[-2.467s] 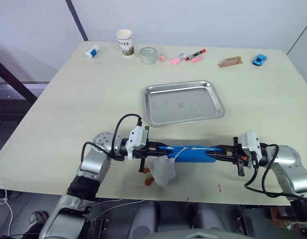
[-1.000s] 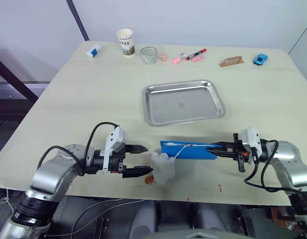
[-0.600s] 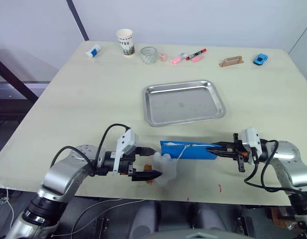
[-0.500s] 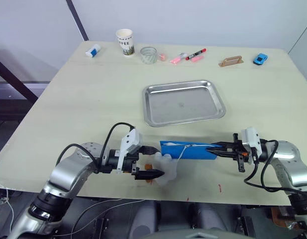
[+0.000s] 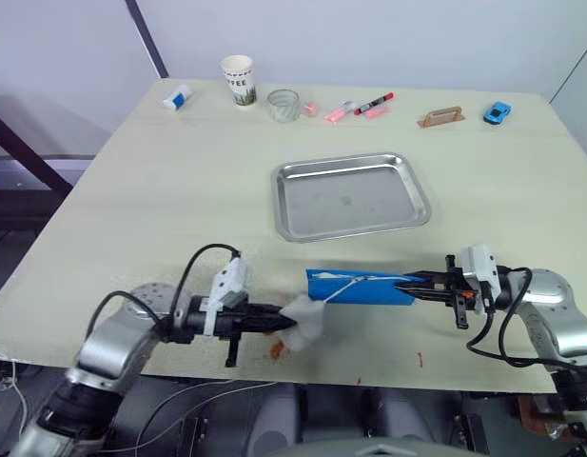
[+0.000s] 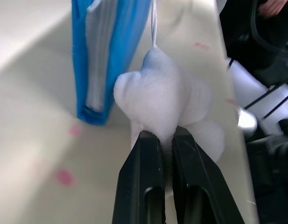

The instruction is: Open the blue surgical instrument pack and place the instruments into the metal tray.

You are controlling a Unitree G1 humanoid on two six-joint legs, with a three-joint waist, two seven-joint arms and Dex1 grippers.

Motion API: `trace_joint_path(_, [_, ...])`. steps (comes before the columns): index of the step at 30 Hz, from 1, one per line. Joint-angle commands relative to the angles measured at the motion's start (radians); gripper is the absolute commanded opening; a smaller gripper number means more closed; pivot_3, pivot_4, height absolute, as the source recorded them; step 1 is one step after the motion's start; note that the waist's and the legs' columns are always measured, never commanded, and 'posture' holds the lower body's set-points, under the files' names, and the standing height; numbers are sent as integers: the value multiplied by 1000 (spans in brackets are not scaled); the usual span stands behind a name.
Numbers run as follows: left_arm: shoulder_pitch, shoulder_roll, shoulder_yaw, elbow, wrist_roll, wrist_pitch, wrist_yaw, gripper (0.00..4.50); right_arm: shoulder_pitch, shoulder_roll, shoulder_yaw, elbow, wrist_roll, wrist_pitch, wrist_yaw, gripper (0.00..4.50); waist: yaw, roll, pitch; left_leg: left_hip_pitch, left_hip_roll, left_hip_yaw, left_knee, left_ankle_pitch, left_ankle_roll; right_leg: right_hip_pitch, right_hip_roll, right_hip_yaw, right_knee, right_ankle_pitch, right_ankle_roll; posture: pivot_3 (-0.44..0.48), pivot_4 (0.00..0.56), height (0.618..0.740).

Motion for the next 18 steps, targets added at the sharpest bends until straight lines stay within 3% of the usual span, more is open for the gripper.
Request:
trace_joint_path(1, [-17, 19, 108, -60, -103, 52, 9, 73, -7, -14, -5, 8, -11, -11, 4, 0, 0, 0, 0, 0, 0, 0, 0, 0, 0, 0, 0, 0, 0, 0, 0, 0, 150, 740])
trace_joint_path(7, [-91, 35, 209, -49, -200, 162, 62, 73, -17, -16, -10, 18, -5, -8, 14, 0, -1, 0, 0, 0, 0, 0, 0, 0, 0, 0, 0, 0, 0, 0, 0, 0, 150, 740])
trace_joint_path(18, [-57, 53, 264, 22, -163, 162, 70, 73, -10, -18, -35, -1, 41, 28, 13, 0, -2, 0, 0, 0, 0, 0, 0, 0, 0, 0, 0, 0, 0, 0, 0, 0, 150, 740])
